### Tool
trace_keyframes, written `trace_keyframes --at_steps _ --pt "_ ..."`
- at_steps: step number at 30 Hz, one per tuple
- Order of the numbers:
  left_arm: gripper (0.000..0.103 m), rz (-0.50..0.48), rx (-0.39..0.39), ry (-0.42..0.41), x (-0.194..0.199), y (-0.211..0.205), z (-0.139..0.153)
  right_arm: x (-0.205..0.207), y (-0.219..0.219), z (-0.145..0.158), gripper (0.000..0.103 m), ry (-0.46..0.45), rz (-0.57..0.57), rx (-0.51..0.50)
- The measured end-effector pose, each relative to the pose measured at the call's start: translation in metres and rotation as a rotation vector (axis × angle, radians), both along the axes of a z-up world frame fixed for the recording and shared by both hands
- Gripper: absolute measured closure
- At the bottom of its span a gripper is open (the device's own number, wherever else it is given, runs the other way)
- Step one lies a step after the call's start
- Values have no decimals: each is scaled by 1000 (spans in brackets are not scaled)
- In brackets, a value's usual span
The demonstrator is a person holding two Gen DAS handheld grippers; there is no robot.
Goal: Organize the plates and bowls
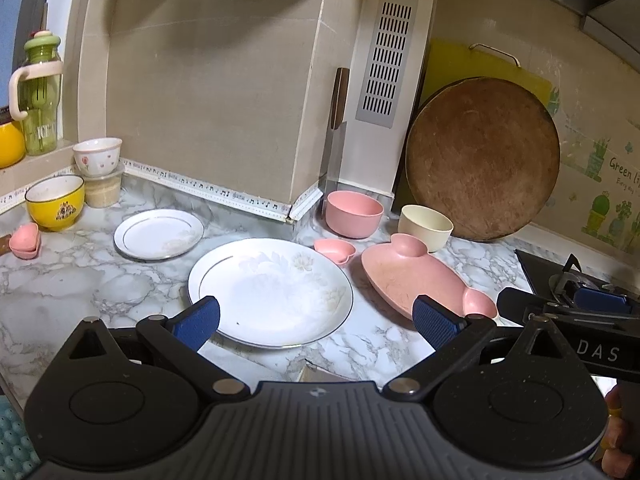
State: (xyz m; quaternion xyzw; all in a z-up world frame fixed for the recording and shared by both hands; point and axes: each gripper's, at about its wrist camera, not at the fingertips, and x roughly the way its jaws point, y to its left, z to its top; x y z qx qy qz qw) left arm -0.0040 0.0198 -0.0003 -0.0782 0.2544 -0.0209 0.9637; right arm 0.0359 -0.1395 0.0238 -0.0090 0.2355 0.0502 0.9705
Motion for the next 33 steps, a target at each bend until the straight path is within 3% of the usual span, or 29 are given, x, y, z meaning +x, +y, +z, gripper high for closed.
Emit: trace_keyframes --at_steps 26,33 --pt "0 5 -45 23 6 36 -9 12 32 -3 0 60 45 -5" --pt "0 35 -50 48 18 50 -14 45 41 -7 0 56 109 -45"
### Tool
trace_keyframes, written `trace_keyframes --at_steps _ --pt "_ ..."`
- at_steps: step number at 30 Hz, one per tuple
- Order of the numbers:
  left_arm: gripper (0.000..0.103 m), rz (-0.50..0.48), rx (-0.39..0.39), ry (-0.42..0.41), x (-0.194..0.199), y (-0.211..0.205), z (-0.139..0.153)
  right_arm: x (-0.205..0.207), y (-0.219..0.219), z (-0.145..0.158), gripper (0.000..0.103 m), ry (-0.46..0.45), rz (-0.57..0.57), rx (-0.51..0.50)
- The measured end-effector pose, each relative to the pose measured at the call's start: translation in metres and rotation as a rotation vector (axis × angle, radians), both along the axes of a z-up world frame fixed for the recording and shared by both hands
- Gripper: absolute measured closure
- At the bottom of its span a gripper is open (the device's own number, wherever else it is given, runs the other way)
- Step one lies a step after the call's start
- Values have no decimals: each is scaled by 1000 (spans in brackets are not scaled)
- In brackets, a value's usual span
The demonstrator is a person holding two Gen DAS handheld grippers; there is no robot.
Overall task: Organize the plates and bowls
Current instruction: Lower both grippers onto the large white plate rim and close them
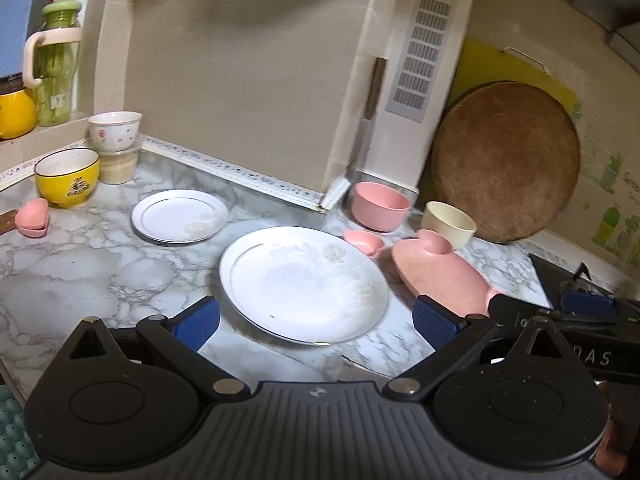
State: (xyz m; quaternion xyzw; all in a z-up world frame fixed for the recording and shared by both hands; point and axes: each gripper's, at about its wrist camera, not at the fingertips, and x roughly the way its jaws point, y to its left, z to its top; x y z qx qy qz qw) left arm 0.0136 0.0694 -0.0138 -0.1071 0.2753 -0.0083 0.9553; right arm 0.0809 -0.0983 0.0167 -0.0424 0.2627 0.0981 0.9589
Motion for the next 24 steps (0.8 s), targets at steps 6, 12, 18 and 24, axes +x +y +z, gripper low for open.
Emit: trace_keyframes --at_steps 6,12,18,24 --pt "0 146 20 88 34 20 -15 61 12 -20 4 68 140 -57" --pt "0 224 9 164 74 36 -31 128 11 -44 22 205 191 -39" --pt "1 264 24 222 114 42 -47 169 6 -56 30 311 237 7" --pt "28 281 -32 303 142 55 -65 200 2 -71 49 409 231 57"
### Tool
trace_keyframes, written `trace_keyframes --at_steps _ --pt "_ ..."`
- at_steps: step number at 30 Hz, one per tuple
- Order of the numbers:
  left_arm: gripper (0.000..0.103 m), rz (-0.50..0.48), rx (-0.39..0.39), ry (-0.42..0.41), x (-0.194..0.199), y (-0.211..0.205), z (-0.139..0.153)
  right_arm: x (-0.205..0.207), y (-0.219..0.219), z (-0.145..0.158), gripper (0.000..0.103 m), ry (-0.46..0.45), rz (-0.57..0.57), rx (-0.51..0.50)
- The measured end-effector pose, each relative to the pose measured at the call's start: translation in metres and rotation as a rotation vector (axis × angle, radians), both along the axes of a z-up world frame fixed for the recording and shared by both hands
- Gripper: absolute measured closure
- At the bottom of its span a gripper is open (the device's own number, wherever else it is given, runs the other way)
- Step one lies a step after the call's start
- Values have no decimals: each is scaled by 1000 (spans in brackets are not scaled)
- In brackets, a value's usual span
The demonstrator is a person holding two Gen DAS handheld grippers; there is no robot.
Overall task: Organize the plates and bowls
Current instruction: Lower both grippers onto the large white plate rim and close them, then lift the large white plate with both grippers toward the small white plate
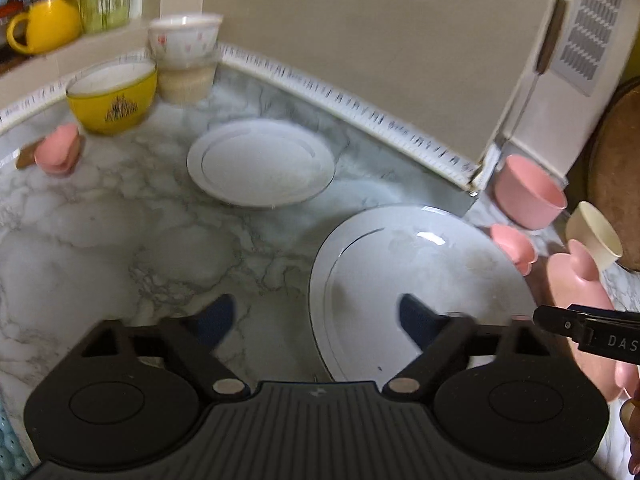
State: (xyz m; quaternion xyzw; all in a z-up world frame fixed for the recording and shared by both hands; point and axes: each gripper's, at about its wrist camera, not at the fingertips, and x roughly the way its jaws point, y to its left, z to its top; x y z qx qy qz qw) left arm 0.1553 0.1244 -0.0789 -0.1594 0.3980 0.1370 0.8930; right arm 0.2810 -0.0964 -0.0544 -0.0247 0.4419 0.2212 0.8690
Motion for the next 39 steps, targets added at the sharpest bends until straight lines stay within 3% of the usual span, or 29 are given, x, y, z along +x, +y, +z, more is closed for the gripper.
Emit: trace_keyframes --at_steps 7,12,14,16,21,32,39 --pt "40 -12 -70 22 11 7 -9 6 9 5 56 -10 66 -8" --pt "54 -11 -98 43 16 11 -15 14 15 -5 70 29 80 -27" --pt "62 -15 -111 48 17 11 -17 17 14 -8 86 52 72 -12" --pt "69 -19 -133 45 17 12 -18 21 13 -10 93 78 65 6" --pt "85 -13 -156 53 17 13 -21 25 11 -12 94 108 46 31" --pt "88 -28 -106 48 9 9 -17 16 18 -9 94 96 31 5" --pt "88 -7 -82 35 -20 15 -8 -7 31 1 94 73 84 17"
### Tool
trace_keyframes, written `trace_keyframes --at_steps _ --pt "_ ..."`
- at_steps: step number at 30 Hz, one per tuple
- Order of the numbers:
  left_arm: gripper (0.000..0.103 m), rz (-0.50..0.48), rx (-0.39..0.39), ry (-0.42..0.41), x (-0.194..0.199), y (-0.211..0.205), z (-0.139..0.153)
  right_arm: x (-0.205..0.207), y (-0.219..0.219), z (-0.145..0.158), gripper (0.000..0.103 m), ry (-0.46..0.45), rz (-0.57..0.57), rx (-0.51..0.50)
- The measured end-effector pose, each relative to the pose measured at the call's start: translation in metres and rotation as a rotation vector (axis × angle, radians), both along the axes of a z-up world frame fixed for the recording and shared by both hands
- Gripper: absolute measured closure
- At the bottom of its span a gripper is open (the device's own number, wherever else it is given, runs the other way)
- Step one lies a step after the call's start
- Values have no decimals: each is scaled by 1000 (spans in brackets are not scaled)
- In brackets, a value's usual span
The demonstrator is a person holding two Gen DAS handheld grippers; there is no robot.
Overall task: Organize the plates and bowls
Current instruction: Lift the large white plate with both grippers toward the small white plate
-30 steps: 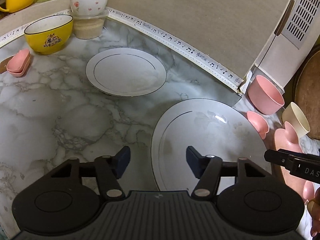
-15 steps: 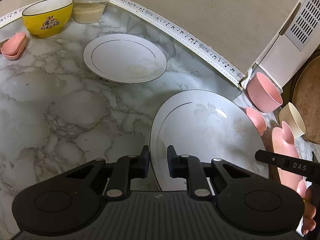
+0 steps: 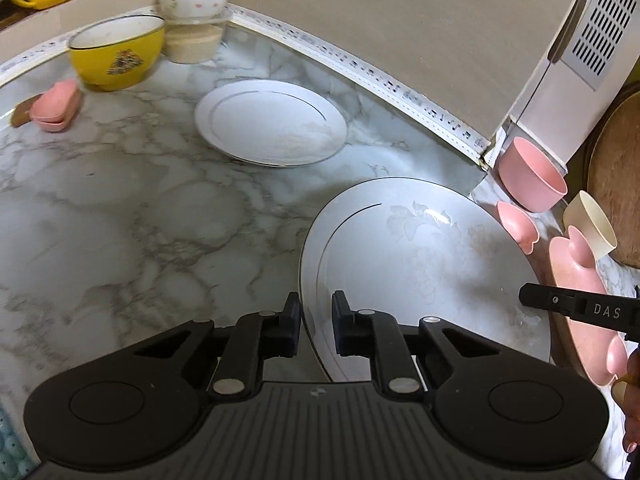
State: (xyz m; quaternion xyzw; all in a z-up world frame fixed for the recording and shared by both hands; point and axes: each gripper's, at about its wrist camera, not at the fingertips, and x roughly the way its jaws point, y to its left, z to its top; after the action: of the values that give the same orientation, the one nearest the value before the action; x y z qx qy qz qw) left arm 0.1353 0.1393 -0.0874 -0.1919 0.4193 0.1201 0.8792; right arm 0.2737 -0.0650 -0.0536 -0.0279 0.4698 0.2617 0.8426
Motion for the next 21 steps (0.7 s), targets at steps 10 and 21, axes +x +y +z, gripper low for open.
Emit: trace_keyframes --at_steps 10,21 --pt "88 89 15 -1 -66 23 12 -50 31 2 94 11 103 16" --pt "88 110 2 20 -102 29 5 -74 40 -6 94 10 128 -9"
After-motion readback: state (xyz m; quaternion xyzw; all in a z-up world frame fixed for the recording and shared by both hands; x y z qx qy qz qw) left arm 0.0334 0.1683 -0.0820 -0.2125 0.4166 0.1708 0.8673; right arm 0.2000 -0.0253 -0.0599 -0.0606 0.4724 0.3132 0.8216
